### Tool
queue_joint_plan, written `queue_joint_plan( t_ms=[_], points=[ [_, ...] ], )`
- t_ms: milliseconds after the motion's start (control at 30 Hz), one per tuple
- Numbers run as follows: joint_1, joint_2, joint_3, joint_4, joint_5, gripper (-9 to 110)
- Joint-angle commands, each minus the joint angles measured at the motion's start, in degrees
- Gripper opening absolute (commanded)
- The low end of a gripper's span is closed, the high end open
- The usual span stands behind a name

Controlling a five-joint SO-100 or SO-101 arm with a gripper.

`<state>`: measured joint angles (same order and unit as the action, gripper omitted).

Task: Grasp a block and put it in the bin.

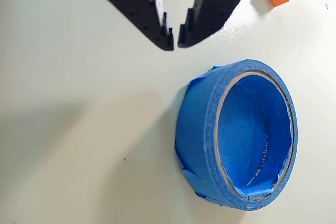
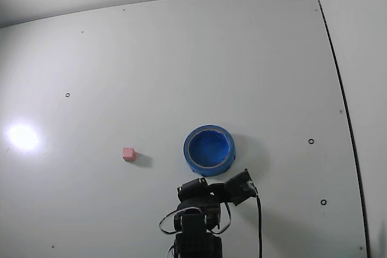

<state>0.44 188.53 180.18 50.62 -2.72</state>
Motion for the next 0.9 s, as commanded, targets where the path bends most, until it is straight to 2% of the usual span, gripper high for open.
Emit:
queue_joint_plan(
  t_ms=[0, 700, 867],
  points=[
    [-1.05, 0.35, -0.97, -0.70, -0.35, 0],
    [-0.97, 0.44, -3.60, -0.88, -0.88, 0],
    [-1.58, -2.20, -18.63, -0.18, -11.07, 9]
  ],
)
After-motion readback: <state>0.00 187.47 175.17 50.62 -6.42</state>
